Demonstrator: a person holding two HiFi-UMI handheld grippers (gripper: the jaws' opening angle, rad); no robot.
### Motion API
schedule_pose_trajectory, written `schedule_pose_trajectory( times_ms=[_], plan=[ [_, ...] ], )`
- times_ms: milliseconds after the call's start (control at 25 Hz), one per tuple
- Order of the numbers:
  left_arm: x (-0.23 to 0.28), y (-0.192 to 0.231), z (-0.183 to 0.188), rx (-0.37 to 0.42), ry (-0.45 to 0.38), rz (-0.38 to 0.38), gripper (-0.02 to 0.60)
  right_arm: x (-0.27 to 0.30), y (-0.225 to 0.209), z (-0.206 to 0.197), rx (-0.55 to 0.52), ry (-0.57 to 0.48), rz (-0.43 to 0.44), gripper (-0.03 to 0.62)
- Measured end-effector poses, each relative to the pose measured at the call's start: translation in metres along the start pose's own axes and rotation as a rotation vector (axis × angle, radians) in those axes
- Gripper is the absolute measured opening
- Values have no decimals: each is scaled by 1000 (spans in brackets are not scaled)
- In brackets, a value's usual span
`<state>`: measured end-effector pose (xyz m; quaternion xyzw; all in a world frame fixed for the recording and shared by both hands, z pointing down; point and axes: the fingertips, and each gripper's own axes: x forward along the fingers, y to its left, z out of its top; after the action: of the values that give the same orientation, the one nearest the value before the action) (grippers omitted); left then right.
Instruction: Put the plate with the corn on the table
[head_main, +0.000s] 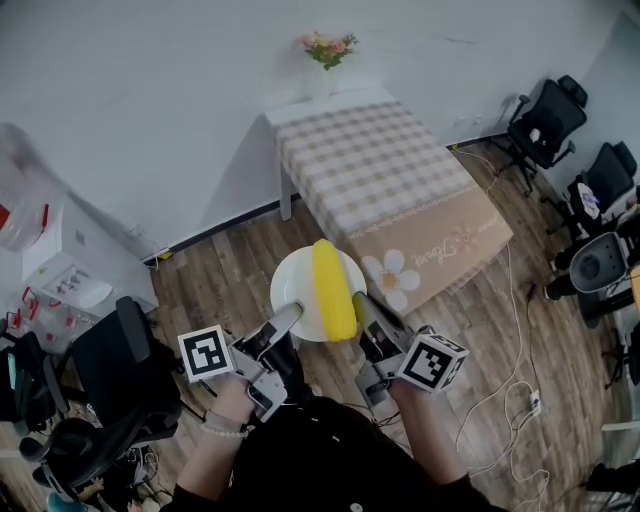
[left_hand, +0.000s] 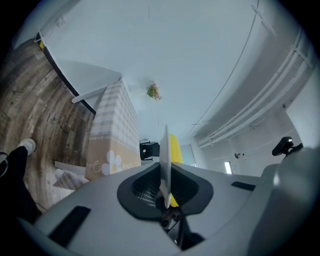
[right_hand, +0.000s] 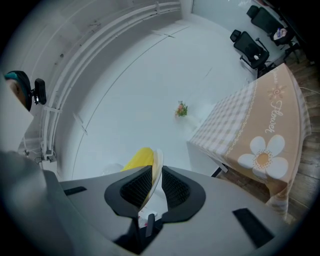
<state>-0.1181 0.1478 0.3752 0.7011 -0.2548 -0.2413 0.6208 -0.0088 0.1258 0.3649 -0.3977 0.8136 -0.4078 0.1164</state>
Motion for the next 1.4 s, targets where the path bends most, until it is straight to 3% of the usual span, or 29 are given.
schedule_pose_trajectory(
  times_ms=[400,1400],
  plan=[
    [40,10,25,-4,60,-6,37,21,-28,24,12,-16,-47,91],
    [154,35,132,-25,231,-4,37,116,-92,104,55,-91,-184,87]
  ],
)
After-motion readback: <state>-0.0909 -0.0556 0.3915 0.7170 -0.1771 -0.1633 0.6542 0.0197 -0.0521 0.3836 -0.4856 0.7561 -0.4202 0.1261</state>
